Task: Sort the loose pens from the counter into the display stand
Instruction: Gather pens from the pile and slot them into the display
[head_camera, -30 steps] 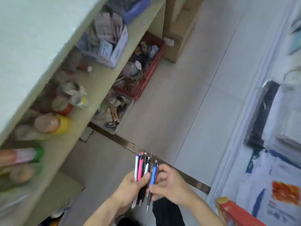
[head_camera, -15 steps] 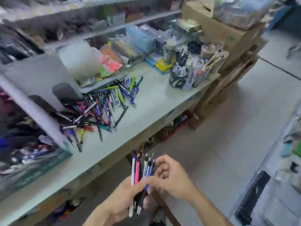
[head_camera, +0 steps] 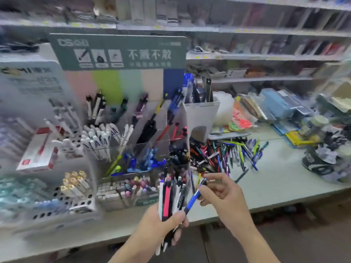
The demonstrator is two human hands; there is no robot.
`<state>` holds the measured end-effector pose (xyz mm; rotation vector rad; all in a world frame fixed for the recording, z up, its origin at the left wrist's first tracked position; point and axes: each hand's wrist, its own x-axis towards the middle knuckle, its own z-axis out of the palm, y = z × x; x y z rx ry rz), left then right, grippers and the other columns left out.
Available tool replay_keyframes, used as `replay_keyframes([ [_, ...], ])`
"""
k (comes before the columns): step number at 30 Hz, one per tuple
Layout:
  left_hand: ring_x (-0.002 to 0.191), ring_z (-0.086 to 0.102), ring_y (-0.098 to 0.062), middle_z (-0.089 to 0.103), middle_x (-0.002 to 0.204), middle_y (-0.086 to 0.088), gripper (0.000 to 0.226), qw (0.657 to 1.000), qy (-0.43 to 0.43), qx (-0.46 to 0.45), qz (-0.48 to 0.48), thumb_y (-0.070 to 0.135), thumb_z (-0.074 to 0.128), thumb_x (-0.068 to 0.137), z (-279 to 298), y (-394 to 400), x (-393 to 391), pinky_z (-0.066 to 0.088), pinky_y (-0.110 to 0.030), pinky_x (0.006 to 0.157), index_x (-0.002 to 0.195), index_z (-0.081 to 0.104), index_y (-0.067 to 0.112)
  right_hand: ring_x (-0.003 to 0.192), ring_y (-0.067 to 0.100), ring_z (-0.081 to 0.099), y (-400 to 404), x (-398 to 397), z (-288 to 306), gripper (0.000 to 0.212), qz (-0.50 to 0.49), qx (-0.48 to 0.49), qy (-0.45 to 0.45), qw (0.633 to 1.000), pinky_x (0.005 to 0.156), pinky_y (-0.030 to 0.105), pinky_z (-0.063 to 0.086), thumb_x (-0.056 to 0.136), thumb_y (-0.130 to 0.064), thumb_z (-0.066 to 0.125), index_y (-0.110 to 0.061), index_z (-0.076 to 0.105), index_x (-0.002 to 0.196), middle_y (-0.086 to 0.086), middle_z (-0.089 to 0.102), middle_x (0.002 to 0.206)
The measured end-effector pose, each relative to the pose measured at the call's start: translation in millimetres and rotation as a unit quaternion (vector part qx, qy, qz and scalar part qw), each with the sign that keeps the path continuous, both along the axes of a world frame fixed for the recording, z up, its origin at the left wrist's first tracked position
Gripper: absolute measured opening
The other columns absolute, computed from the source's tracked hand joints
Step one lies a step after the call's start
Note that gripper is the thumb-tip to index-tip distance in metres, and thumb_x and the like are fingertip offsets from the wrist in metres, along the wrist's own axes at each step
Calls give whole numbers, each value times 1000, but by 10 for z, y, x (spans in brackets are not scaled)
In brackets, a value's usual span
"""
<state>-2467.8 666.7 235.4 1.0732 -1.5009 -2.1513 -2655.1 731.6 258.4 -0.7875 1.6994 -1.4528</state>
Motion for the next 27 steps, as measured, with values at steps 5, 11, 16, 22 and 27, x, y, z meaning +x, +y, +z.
replay_keyframes([
  [5, 46, 48, -24, 72, 77, -23, 30, 986, 35, -14, 163, 16, 79, 83, 216, -423, 171, 42, -29, 46, 108, 66, 5, 68, 31, 74, -701, 126, 284, 17, 54, -64, 1, 996, 61, 35, 62, 85, -2, 76, -4, 64, 97, 14, 75, 78],
  [11, 49, 47, -27, 59, 63, -27, 32, 947, 53, 8, 317, 33, 75, 72, 342, -759, 150, 40, -32, 49, 82, 72, 3, 74, 29, 76, -1513, -122, 428, 28, 39, -123, -68, 989, 61, 28, 60, 79, -18, 75, -5, 64, 101, 18, 77, 87],
  [16, 48, 46, -26, 54, 60, -24, 31, 925, 54, 72, 368, 16, 68, 80, 397, -927, 47, 39, -31, 51, 104, 61, -2, 70, 18, 75, -1900, -462, 466, 15, -113, -221, -20, 969, 64, 27, 62, 83, -20, 77, -19, 66, 93, 5, 78, 83],
  [22, 52, 51, -28, 56, 64, -26, 20, 942, 75, 82, 316, 12, 68, 91, 413, -1104, -188, 48, -36, 53, 93, 56, -3, 75, 8, 73, -2145, -841, 480, 24, -208, -305, 164, 915, 68, 28, 61, 88, -16, 79, -32, 63, 98, -17, 74, 84],
  [27, 61, 55, -30, 59, 75, -24, 20, 951, 134, 111, 257, 24, 63, 89, 456, -1152, -262, 50, -38, 59, 86, 72, 6, 76, 7, 70, -2393, -847, 360, 18, -91, -168, 325, 926, 76, 39, 60, 88, -27, 79, -19, 75, 104, -5, 73, 88],
])
